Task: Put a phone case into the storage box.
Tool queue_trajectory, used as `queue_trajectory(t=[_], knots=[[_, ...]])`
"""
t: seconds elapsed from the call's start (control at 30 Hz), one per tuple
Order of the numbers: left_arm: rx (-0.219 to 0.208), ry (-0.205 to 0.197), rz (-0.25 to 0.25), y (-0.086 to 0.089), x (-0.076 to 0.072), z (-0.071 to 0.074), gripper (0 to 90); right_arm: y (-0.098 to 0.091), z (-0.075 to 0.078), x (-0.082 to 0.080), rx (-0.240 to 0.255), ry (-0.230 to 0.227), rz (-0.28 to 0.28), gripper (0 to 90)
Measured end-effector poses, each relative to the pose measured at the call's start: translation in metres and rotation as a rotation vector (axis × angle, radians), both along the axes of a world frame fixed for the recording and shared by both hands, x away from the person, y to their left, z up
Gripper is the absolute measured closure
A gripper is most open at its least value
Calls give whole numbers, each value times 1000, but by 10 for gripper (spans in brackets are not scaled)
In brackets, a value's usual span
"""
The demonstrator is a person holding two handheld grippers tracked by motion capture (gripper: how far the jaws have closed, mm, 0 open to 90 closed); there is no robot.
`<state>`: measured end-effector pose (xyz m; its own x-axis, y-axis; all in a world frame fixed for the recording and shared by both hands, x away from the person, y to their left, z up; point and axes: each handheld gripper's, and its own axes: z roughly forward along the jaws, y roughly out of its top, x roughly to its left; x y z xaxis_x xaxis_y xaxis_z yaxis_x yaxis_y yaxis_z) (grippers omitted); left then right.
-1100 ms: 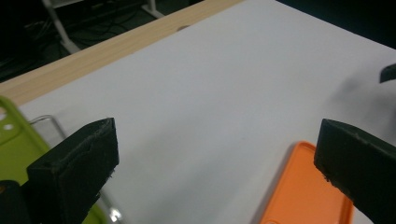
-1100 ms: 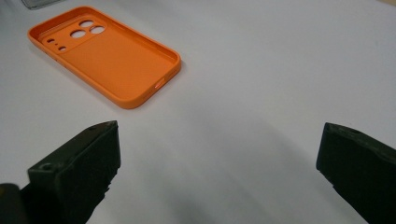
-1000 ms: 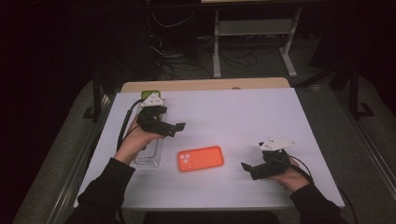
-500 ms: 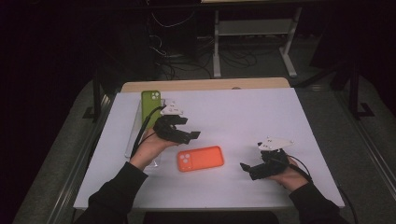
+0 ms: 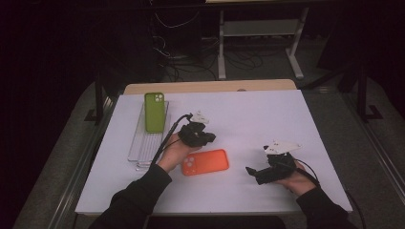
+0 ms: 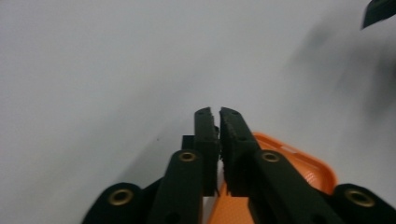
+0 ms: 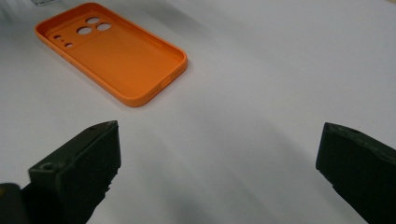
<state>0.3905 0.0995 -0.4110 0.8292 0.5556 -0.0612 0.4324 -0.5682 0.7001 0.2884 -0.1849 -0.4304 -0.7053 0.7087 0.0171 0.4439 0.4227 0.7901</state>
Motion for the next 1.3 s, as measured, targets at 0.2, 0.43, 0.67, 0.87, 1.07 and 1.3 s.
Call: queue_trajectory(t=[0.2, 0.43, 0.67, 0.87, 1.07, 1.3], knots=[[-1, 30, 19, -6, 4, -13, 896, 0, 0, -1, -2, 5, -2, 0], [6, 57, 2, -8, 4, -23, 896, 0, -1, -1, -8, 6, 2, 0], [27, 78, -41, -15, 0, -27, 897, 0, -1, -1, -8, 3, 1, 0], [32, 100, -81, -18, -5, -27, 897, 0, -1, -2, -8, 6, 1, 0], [22, 113, -113, -25, -17, -27, 897, 0, -1, -1, -8, 2, 2, 0], [36, 128, -162, -26, -26, -27, 896, 0, -1, -1, -8, 4, 1, 0]])
